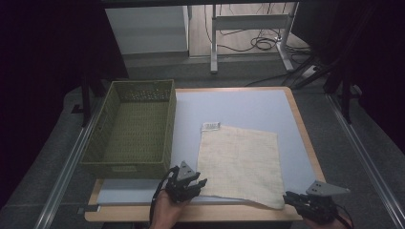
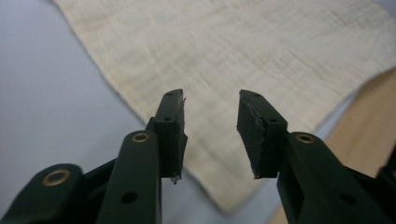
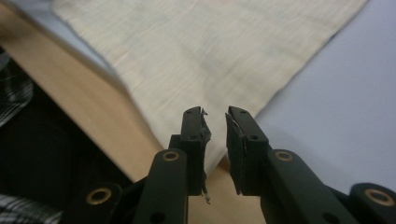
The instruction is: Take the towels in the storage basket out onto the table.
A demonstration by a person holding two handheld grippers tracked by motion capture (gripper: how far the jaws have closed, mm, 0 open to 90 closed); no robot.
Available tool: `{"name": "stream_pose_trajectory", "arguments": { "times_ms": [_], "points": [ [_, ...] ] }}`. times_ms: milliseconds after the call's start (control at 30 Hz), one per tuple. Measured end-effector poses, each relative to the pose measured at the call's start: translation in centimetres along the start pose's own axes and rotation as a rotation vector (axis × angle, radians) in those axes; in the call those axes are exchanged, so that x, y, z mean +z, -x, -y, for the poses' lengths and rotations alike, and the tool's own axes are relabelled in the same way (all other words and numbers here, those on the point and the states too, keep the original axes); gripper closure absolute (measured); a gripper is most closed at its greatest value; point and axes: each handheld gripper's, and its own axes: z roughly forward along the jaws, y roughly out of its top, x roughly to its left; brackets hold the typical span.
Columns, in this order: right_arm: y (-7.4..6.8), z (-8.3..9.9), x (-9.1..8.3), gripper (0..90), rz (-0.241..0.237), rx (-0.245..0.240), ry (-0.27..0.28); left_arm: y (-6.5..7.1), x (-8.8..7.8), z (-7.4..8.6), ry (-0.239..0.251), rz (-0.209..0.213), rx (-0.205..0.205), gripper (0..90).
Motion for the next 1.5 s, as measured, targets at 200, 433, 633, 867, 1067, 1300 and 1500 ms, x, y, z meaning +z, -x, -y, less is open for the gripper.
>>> {"name": "stream_pose_trajectory", "arguments": {
  "times_ms": [200, 433, 633, 867, 1067, 1300, 1500],
  "points": [
    [1.8, -1.3, 0.8, 69.8, 0.032, 0.031, 0.017, -0.7, 2.6, -2.0, 0.008, 0.02, 0.019, 54.3],
    [3.9, -2.9, 2.8, 64.9, 0.068, 0.039, 0.009, -2.3, 4.8, -4.8, 0.017, 0.007, 0.019, 49.4],
    [5.2, -4.8, 4.8, 60.7, 0.114, -0.004, 0.01, -3.8, 6.4, -7.3, 0.02, -0.06, 0.044, 48.2],
    [7.2, -7.4, 7.0, 56.5, 0.153, 0.014, 0.001, -6.5, 8.4, -9.7, 0.025, -0.144, 0.016, 50.2],
    [9.7, -9.1, 8.5, 63.1, 0.165, 0.07, 0.014, -8.9, 9.7, -11.2, 0.024, -0.215, -0.024, 55.6],
    [12.0, -10.6, 10.0, 72.3, 0.179, 0.091, 0.014, -11.6, 10.7, -12.2, 0.0, -0.26, -0.048, 61.2],
    [13.8, -11.3, 10.9, 75.6, 0.194, 0.132, 0.026, -13.2, 11.9, -11.7, -0.024, -0.228, -0.103, 59.0]
  ]
}}
